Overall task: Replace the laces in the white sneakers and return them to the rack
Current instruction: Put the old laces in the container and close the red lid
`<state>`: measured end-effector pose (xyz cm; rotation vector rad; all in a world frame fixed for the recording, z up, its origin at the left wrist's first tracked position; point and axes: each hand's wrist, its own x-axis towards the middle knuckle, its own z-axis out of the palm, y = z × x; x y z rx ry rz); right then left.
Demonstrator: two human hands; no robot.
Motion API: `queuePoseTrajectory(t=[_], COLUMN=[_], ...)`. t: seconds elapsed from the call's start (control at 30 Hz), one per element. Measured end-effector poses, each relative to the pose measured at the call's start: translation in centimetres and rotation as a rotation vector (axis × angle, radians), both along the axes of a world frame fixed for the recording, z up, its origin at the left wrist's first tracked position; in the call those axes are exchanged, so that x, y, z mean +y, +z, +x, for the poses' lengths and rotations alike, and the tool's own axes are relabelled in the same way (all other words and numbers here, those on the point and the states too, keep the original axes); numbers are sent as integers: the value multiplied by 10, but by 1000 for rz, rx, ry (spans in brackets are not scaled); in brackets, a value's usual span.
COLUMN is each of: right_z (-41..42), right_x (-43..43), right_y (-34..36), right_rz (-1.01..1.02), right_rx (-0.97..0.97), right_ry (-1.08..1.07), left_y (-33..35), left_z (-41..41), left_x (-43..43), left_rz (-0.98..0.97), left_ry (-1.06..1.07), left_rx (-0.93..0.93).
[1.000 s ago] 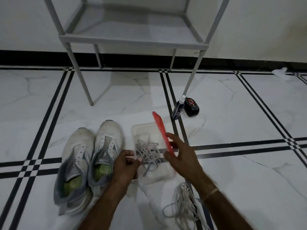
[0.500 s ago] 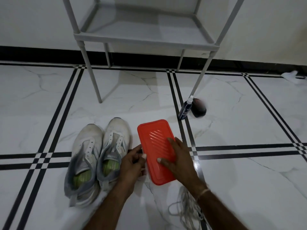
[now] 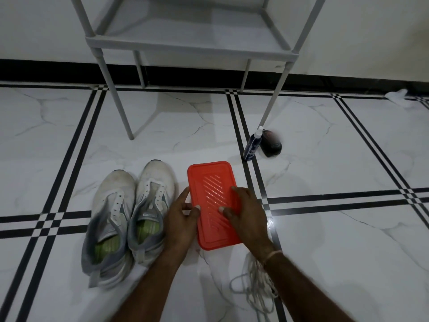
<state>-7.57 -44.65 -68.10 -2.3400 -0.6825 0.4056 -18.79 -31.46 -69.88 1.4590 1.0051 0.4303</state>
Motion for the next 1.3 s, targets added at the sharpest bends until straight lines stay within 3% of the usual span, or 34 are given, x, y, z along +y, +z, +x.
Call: queuePoseTrajectory(t=[0.3, 0.4, 0.53, 0.67, 0.8, 0.9, 0.97, 1.1, 1.13, 1.3], right_z=[45, 51, 48, 53, 24, -7, -10, -12, -12, 0], right_x=[37, 46, 50, 47, 15, -8, -6, -13, -14, -10], right_y=[-2, -17, -26, -18, -14, -21, -16, 8, 13, 55], right_rz=[-138, -98, -20, 73, 296, 373, 411, 570, 615, 744], right_rx=[-68, -96, -140, 65, 481, 511, 574, 823, 865, 803], right_ry=[198, 192, 119, 131, 60, -19, -100, -140, -140, -181], left_y=[-10, -3, 2, 5, -6, -16, -16, 15, 22, 73], left_z=[14, 23, 24, 27, 18, 18, 18, 11, 11, 13], left_x=[9, -4, -23, -25, -19, -18, -16, -21, -19, -4], left_rz=[366, 457, 518, 470, 472, 472, 360, -241, -304, -282], left_ry=[-213, -163, -26, -24, 40, 48, 19, -37, -39, 2], left_rx=[248, 368, 340, 347, 268, 265, 221, -109, -168, -260])
